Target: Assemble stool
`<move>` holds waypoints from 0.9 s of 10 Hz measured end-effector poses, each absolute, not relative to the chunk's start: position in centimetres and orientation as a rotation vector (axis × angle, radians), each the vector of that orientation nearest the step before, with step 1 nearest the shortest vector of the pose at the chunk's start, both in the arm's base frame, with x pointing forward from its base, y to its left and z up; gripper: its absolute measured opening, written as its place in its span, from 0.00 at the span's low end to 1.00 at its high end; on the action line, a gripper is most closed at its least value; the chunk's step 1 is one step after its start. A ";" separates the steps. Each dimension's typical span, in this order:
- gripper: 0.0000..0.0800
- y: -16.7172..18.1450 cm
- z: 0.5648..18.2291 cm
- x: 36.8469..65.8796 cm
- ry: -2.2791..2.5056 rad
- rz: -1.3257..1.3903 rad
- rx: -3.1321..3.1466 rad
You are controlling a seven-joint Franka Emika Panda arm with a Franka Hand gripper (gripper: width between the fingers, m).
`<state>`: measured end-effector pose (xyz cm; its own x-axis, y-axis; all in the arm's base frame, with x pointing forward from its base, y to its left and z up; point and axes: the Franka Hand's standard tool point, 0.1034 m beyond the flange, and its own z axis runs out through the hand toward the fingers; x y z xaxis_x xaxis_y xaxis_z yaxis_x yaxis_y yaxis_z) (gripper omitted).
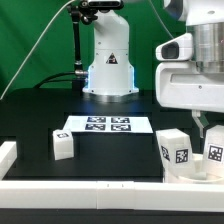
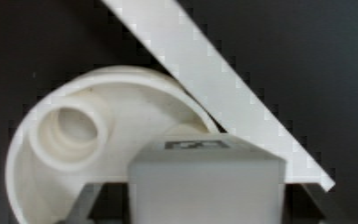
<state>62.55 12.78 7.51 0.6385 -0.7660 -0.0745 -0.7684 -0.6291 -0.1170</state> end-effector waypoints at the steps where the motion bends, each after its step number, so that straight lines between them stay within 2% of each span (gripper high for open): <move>1: 0.42 12.8 7.5 62.6 1.349 0.030 -2.682; 6: 0.42 13.2 7.5 62.5 1.708 0.070 -2.461; 9: 0.42 13.1 7.6 62.7 2.033 0.050 -2.109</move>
Offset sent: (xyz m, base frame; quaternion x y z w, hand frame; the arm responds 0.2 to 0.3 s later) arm 0.0000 0.0000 0.0000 0.0000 0.0000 0.1938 0.9810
